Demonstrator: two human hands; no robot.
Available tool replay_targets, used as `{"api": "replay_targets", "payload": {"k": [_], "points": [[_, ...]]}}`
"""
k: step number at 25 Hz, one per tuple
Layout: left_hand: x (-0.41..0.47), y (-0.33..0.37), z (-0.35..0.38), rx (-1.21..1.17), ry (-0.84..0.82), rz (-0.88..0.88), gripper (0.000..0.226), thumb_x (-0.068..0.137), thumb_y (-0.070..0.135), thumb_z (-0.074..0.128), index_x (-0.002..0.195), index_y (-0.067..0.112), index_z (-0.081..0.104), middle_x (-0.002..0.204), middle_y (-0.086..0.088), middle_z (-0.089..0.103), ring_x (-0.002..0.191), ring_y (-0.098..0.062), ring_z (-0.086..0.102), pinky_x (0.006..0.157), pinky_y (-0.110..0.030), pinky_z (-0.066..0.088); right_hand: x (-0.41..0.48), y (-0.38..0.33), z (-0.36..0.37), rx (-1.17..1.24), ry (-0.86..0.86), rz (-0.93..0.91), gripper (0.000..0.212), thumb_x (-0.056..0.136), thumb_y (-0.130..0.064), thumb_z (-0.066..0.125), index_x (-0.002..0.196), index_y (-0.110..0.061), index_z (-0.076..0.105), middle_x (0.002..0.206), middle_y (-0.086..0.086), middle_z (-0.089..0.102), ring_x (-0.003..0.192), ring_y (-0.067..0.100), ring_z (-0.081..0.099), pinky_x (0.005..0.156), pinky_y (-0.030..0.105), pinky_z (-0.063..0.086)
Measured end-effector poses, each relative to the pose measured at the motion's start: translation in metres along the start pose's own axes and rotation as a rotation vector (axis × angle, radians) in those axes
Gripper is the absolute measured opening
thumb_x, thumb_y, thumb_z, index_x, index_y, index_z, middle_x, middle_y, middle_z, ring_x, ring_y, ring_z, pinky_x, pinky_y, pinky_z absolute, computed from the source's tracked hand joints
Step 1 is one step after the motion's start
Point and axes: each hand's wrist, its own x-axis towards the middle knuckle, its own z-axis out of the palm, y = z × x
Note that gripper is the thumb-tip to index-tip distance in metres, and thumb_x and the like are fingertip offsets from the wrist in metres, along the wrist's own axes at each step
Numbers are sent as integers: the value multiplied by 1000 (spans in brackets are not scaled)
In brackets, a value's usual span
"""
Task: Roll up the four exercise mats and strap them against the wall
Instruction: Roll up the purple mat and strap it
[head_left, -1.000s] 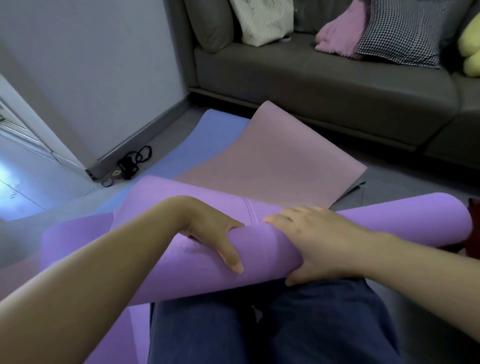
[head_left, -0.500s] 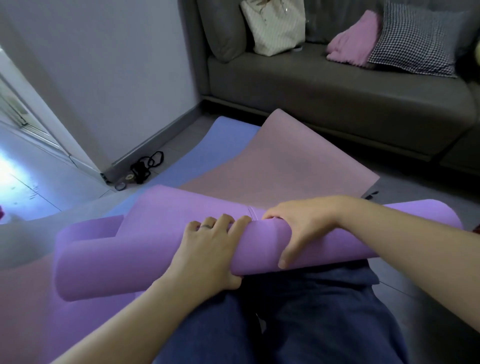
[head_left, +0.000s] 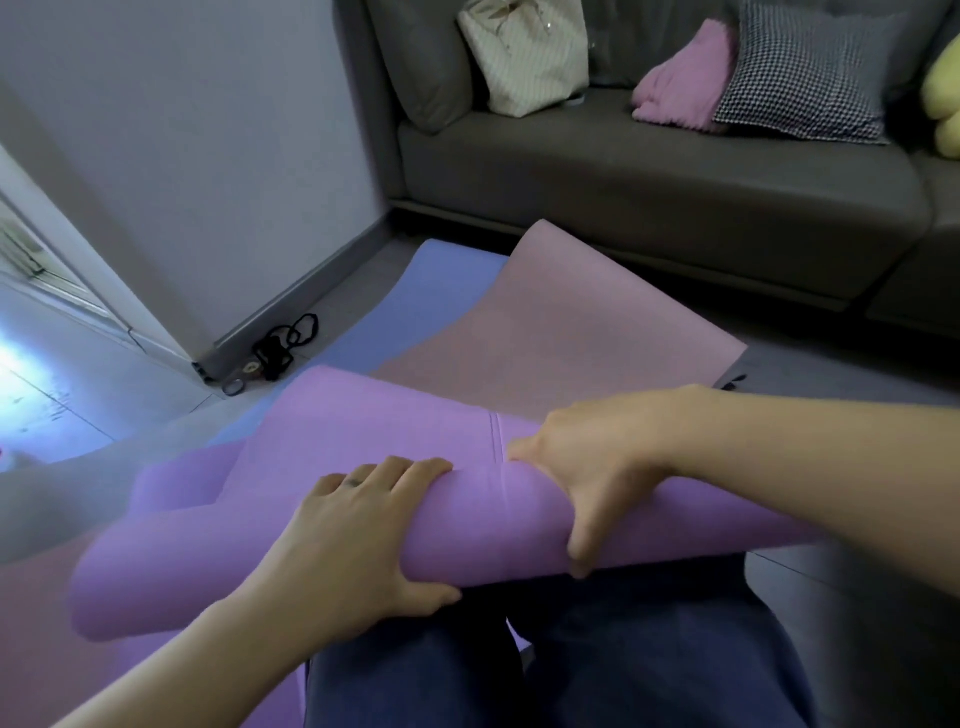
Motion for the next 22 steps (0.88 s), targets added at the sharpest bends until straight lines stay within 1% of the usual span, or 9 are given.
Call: {"api": "replay_targets", "payload": {"k": [2,4,6,8,11,13,16,18,22], "points": [[-7,-1,-3,5,-50,-11,96,46,83,48,129,35,48,115,16,59,100,-15,62,81,-35,47,9,-1,-2,118,-123,-8,61,63,-51,83,106,-28,46,87,-12,52,75,6,51,61,26,43],[-4,-4,-6,-54,-125,-101,99,46,86,42,135,40,38,126,20,51,113,-12,54,92,-33,38,25,4,-7,242,-210,-22,60,63,-45,84,114,-29,56,105,-10,63,92,11,62,77,27,52],[4,-7,-8,-68,-169,-152,100,46,88,38,135,44,34,128,20,49,116,-10,49,93,-31,34,37,12,-10,409,-305,5,55,66,-39,84,115,-29,61,110,-7,68,95,13,68,84,30,55],[12,-12,-10,-47,-218,-152,99,45,90,35,134,46,33,124,21,50,114,-9,49,91,-30,36,33,15,-9,441,-267,-3,57,67,-44,83,117,-29,58,112,-8,67,97,13,67,87,31,54],[29,-19,-16,-126,-376,-148,99,48,89,44,136,44,34,126,19,53,116,-10,50,93,-31,40,11,8,18,144,117,70,94,64,-64,74,141,-31,32,131,-8,47,118,15,49,100,36,43],[52,-26,-20,-228,-527,-142,89,58,81,60,135,39,41,129,17,54,116,-11,50,96,-30,39,2,-10,51,-98,386,121,113,62,-67,70,150,-23,15,133,0,41,119,24,46,99,40,40],[89,-33,-27,-299,-752,-159,62,67,72,64,118,36,55,115,14,61,104,-11,56,92,-29,43,16,-6,67,-112,637,165,104,49,-68,72,137,-23,38,110,1,58,94,27,61,76,40,48],[98,-32,-25,-317,-730,-161,63,66,76,61,115,37,58,112,15,62,100,-10,58,91,-28,45,17,2,52,4,552,179,89,57,-69,66,131,-29,37,111,-3,57,100,25,59,79,36,45],[60,-17,-9,-6,-265,-32,94,52,88,45,134,42,36,125,19,52,111,-12,52,92,-32,40,22,12,32,39,422,100,72,55,-64,71,112,-34,38,101,-8,60,88,22,59,63,31,38]]}}
